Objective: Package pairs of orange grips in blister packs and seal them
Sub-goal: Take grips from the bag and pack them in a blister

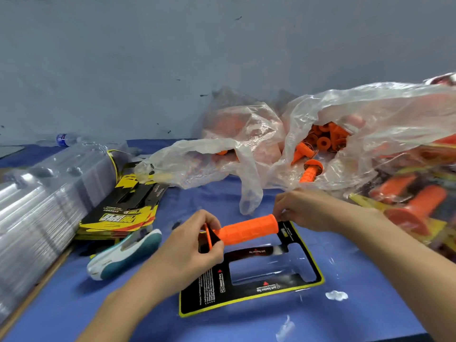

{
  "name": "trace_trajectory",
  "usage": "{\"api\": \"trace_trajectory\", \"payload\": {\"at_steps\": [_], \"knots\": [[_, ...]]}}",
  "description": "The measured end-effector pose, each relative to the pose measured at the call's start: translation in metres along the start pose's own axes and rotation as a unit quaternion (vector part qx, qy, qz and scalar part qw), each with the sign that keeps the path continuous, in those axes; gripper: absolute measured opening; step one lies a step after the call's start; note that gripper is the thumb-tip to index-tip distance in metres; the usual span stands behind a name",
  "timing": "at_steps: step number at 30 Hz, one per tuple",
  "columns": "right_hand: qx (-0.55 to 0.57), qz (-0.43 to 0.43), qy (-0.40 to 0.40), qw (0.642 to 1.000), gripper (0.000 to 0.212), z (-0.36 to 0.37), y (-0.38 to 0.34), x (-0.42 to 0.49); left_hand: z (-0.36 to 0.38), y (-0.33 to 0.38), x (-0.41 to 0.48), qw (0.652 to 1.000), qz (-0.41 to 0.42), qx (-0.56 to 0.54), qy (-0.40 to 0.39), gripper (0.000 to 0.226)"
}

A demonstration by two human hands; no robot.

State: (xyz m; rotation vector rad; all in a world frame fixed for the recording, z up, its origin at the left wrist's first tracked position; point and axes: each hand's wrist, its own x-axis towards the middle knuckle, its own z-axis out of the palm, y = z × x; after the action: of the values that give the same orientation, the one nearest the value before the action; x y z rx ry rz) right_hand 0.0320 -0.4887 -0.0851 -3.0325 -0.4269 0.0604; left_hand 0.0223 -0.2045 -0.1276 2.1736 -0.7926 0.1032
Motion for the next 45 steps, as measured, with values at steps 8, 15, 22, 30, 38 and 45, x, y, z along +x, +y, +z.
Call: {"api": "trace_trajectory", "payload": {"at_steps": [8, 15, 22, 30, 38, 45], "knots": [[0.041, -0.004, 0.005, 0.999, 0.024, 0.009, 0.006, -0.003, 0.011, 0.0, 0.008, 0.997, 0.029, 0.061, -0.033, 0.018], [0.049, 0.001, 0.015, 0.999, 0.024, 0.014, 0.012, -0.006, 0.012, 0.0, 0.006, 0.992, 0.041, 0.112, -0.044, 0.017], [0.042, 0.025, 0.029, 0.998, 0.024, 0.011, 0.006, -0.018, 0.005, -0.006, -0.001, 0.994, 0.034, 0.103, -0.015, 0.031], [0.107, 0.061, 0.212, 0.97, 0.027, 0.029, -0.048, -0.044, 0.002, -0.006, -0.007, 0.988, -0.02, 0.126, 0.088, 0.016], [0.062, 0.059, 0.171, 0.982, 0.031, 0.059, -0.065, -0.04, 0.017, 0.012, -0.001, 0.949, -0.093, 0.294, 0.064, 0.036], [0.006, 0.049, 0.187, 0.981, 0.024, 0.066, -0.069, -0.052, 0.024, 0.009, -0.007, 0.941, -0.093, 0.321, 0.056, 0.026]]}}
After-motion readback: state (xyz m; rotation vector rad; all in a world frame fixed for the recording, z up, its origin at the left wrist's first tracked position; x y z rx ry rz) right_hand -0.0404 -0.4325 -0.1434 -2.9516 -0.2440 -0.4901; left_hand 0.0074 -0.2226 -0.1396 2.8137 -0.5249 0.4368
